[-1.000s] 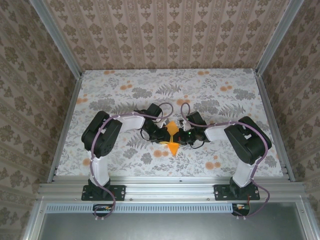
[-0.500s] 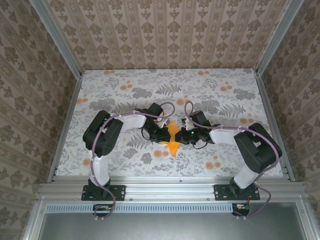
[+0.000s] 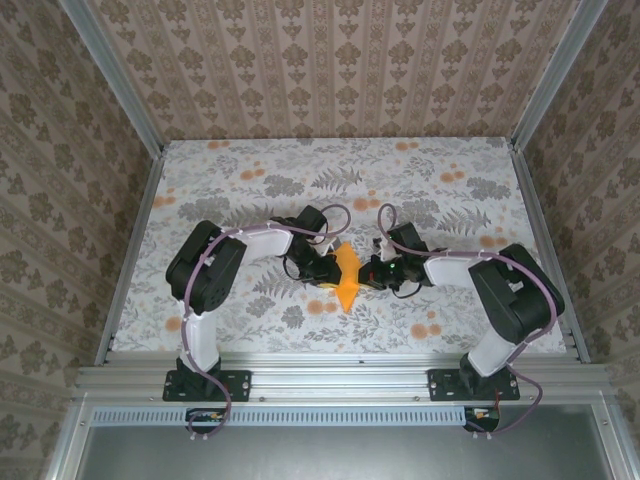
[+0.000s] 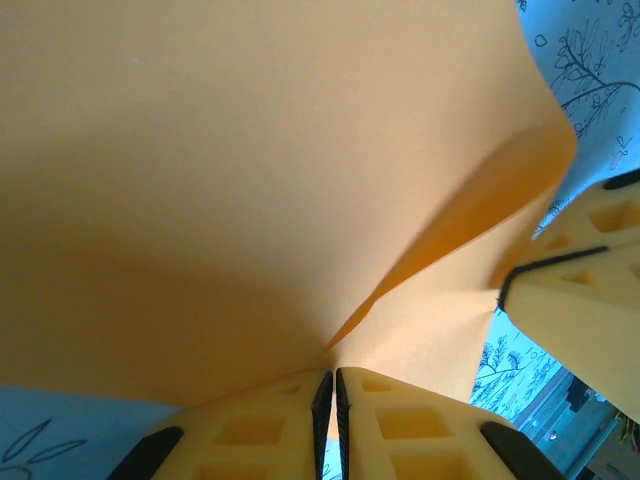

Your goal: Fold a paper plane with a square sheet of paper (pick it up from the middle)

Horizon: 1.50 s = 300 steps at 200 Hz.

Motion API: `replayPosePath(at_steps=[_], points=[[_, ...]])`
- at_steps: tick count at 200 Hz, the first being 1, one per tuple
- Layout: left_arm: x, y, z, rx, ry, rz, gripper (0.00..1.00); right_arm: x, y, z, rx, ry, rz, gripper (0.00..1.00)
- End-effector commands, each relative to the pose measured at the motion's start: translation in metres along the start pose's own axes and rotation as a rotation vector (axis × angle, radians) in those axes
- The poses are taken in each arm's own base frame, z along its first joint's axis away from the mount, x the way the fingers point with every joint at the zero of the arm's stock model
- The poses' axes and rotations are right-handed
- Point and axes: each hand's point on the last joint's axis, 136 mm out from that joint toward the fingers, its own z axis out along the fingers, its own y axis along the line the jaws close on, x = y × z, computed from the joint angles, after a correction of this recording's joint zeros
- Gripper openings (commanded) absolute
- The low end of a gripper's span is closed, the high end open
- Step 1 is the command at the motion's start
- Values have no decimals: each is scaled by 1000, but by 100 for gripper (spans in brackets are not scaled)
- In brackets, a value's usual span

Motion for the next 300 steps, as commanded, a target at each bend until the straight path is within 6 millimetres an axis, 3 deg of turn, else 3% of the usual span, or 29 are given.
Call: replayPosePath(at_steps=[1, 138, 180, 227, 268, 300], points=[[22, 48, 16, -177, 77, -65, 16, -10, 2, 5, -8, -11, -21, 4], [20, 42, 18, -151, 72, -55, 17, -7, -5, 23, 7, 32, -10, 4], [5, 19, 1, -109, 12, -30, 18, 5, -24, 24, 80, 73, 7, 3], [-9, -14, -29, -64, -71, 7, 22, 14, -30, 23, 95, 93, 6, 3], [-2, -39, -37, -38, -85, 37, 22, 15, -27, 23, 74, 96, 9, 3], [12, -53, -25, -18, -65, 65, 19, 16, -23, 22, 46, 99, 16, 3]])
